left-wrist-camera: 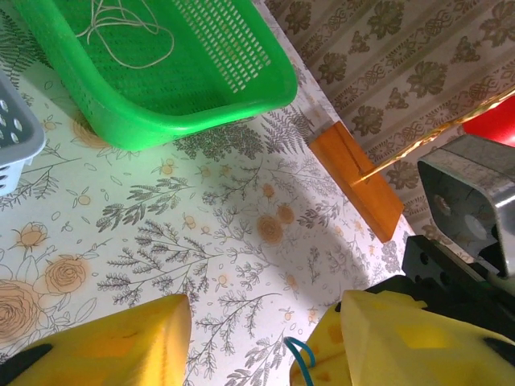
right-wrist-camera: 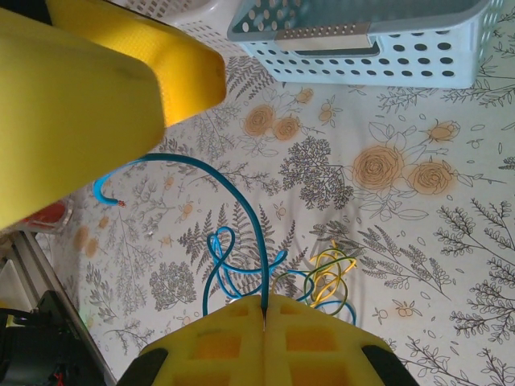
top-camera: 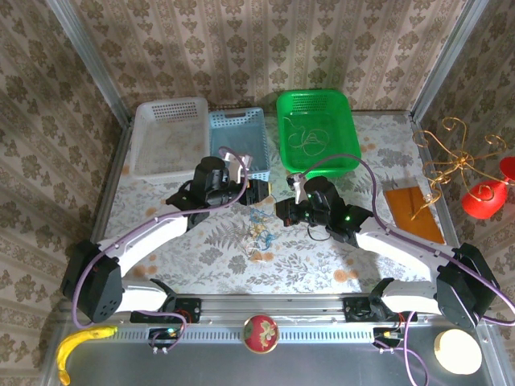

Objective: Untangle the cables

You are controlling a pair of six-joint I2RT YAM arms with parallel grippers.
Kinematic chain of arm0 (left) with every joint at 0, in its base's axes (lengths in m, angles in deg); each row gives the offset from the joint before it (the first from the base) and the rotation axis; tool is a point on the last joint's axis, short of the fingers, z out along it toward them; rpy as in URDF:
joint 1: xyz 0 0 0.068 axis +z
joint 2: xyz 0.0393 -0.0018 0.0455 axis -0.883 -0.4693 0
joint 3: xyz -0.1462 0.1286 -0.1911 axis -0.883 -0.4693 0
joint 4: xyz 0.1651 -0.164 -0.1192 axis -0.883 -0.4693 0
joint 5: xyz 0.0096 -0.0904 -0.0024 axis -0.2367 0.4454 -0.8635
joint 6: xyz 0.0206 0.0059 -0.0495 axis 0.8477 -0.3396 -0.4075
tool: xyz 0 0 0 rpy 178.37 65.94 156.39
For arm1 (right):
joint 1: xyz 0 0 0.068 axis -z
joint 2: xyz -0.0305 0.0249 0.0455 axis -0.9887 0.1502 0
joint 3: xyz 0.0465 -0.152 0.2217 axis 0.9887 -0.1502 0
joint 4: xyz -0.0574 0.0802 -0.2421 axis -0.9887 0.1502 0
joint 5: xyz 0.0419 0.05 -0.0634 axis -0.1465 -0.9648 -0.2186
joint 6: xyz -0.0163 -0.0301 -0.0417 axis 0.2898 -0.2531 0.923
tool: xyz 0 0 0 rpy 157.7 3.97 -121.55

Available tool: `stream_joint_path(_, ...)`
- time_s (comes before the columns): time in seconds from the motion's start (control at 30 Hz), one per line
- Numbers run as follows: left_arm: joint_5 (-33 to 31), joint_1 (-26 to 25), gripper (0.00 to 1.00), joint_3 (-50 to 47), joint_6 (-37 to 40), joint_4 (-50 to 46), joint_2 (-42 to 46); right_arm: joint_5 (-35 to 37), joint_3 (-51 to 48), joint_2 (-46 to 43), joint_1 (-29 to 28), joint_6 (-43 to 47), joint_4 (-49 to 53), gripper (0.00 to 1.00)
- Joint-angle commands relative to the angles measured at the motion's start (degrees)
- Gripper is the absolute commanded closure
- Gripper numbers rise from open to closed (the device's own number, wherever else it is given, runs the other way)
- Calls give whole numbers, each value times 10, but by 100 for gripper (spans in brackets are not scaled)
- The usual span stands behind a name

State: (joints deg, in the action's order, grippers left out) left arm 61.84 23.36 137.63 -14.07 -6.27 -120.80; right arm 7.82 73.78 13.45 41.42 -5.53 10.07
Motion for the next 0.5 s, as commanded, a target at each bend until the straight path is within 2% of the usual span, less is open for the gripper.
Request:
stream_joint_path(0.0,2,-2,46,13,12,-7,22,7,-6,-3,4,2,-11,100)
stream_joint_path(0.47,7,-10,49,0,15,-12,11,4,-4,-3,5,1,-15,100)
